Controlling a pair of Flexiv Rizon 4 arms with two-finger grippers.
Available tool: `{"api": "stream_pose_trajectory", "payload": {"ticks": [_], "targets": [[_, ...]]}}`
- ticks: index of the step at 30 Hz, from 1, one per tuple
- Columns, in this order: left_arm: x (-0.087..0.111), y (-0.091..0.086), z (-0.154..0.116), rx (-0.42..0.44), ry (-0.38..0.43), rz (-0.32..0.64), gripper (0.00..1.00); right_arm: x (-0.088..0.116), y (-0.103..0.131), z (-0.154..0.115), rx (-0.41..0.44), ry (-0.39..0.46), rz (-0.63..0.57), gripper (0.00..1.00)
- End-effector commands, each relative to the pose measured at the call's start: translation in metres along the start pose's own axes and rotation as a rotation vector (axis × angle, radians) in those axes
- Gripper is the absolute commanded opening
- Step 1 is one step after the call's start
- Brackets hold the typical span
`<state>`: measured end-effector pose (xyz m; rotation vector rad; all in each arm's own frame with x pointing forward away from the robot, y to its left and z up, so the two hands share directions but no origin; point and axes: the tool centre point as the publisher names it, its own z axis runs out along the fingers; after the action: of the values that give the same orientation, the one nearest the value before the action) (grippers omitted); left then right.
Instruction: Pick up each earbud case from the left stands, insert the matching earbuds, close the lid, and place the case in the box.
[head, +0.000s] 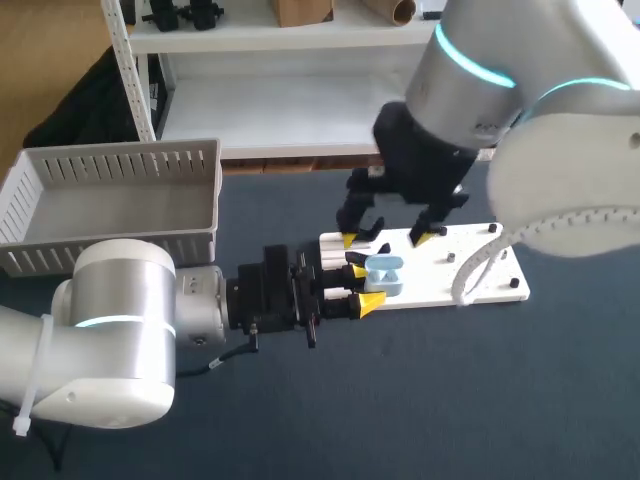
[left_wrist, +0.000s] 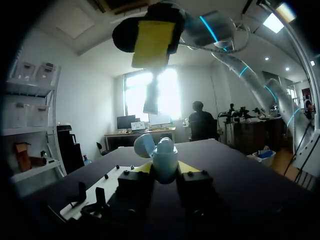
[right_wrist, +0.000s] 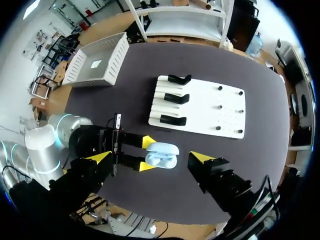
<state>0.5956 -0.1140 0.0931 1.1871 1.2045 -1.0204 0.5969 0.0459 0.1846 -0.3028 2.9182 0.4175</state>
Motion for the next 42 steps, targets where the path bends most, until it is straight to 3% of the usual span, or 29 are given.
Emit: {"api": "stream_pose_trajectory", "payload": {"ticks": [1,12,22,34,37,42], "targets": [[0.001,-0.003,0.001,-0.016,-0.003,0.007,0.0,-0.014,-0.015,-0.001,0.038,0.005,0.063,1.0],[0.001,-0.003,0.001,-0.016,-0.003,0.007,0.0,-0.04,-0.047,0.018,0.085,0.045,0.158,1.0],[0.001,-0.003,0.001,-0.016,-0.003,0.007,0.0,-0.015,-0.052,0.04,0.079,0.121,0.165,1.0],[0.001,-0.003,0.001,-0.016,-0.003,0.007,0.0,0.019,-0.046,0.031,0.059,0.152,0.161,1.0],[0.001,-0.003,0.001,-0.016,-0.003,0.007,0.0,0.021,-0.046,0.025,0.061,0.121,0.161,1.0],[0.001,-0.003,0.001,-0.016,-0.003,0.007,0.0,0.014,-0.048,-0.003,0.033,-0.002,0.173,1.0]]}}
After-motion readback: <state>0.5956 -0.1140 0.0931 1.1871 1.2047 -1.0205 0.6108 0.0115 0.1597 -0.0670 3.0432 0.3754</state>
